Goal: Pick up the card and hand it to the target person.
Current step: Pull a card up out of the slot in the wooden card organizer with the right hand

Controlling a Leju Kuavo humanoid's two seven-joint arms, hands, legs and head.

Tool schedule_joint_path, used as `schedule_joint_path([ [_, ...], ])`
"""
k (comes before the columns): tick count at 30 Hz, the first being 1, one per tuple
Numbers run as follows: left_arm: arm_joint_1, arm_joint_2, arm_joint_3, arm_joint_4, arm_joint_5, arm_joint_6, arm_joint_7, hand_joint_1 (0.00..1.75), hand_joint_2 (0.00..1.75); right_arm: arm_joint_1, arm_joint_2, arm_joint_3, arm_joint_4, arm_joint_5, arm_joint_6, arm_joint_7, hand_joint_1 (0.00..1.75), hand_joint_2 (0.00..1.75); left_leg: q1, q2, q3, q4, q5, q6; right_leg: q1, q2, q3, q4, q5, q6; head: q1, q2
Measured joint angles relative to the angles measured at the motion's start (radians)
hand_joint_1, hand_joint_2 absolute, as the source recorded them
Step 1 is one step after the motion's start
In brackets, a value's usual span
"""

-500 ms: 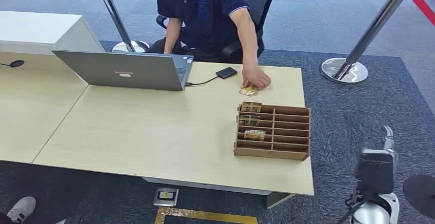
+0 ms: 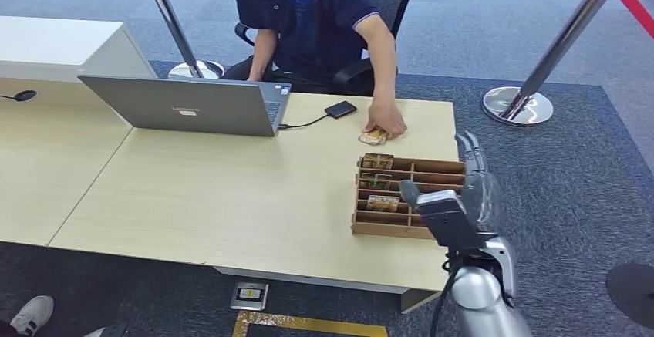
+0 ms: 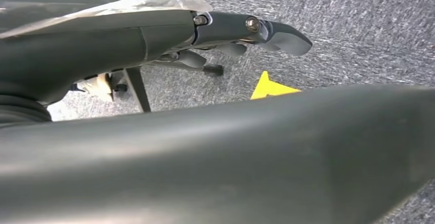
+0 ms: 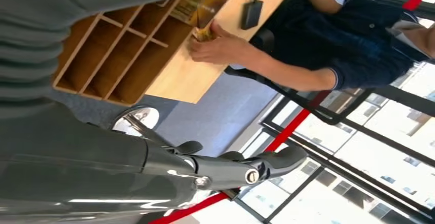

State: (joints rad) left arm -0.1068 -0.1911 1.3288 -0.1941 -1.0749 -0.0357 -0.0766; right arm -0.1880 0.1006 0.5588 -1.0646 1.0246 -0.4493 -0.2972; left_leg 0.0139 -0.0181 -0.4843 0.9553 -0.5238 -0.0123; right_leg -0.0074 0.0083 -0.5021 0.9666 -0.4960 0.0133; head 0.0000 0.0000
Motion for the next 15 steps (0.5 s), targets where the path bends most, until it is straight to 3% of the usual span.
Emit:
schedule_joint_path([
  [5,0.002,0.005,0.002,-0.001,0.002,-0.001,-0.004,0.0,0.0,0.034,-0.035,0.016,-0.054,0.136,-0.013,0.06,0.0,1.75,0.0,-0.001,0.0,0.0,0.0,0.0,0.0,-0.001,0.0,0.0,0.0,0.0,0.0,0.0],
  [10,0.004,0.014,-0.014,-0.001,-0.015,-0.011,-0.005,0.0,0.0,0.081,-0.086,0.048,-0.127,0.401,-0.038,0.142,0.0,1.75,0.0,-0.002,0.0,0.0,0.0,0.0,0.0,-0.002,0.0,0.0,-0.001,0.0,0.0,0.0],
  [15,0.003,0.018,-0.026,-0.002,-0.028,-0.019,-0.002,0.0,0.0,0.107,-0.086,0.06,-0.166,0.503,-0.019,0.189,0.0,1.75,0.0,-0.002,-0.001,0.0,0.0,0.0,0.0,-0.002,0.0,0.0,-0.001,0.0,0.0,0.0],
])
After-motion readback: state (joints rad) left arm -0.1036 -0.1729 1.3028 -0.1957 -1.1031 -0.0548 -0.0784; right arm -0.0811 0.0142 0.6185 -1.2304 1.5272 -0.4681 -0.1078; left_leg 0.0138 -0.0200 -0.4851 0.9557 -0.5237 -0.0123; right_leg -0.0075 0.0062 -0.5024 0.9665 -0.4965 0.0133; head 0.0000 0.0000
